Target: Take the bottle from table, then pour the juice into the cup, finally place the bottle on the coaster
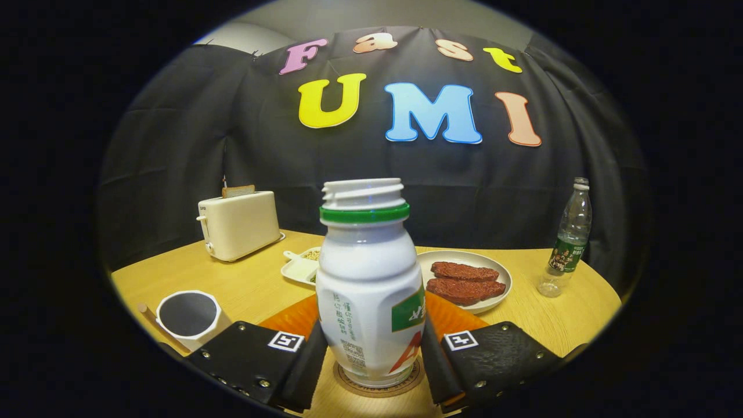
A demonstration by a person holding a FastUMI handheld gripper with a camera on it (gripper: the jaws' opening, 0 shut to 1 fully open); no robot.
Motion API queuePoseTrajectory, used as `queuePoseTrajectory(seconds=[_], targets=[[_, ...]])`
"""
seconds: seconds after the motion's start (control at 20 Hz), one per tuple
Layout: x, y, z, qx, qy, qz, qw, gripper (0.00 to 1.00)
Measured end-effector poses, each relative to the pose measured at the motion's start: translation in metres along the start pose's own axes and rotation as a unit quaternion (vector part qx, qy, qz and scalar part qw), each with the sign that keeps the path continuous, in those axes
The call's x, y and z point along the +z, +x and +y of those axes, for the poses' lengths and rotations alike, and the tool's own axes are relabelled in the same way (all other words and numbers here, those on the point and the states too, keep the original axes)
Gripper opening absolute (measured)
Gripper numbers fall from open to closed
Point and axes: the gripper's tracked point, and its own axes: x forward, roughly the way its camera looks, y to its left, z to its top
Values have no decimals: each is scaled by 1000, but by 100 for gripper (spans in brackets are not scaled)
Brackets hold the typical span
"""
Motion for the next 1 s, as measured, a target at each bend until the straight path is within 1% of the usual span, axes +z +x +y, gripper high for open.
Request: queuePoseTrajectory(seconds=[0.1,0.2,0.25,0.3,0.35,0.55,0.85,1.0], targets=[[-5,-1,-5,-4,-10,6,1000,76],[-4,-3,-5,1,1,3,1000,79],[-4,-3,-4,4,6,3,1000,91],[-4,-4,-6,1,8,4,1000,98],[-4,-4,-8,-2,6,4,1000,99],[13,-17,-13,-17,-3,-10,1000,99],[55,-50,-5,-27,14,-34,999,99],[78,-65,-9,-34,9,-50,998,99]])
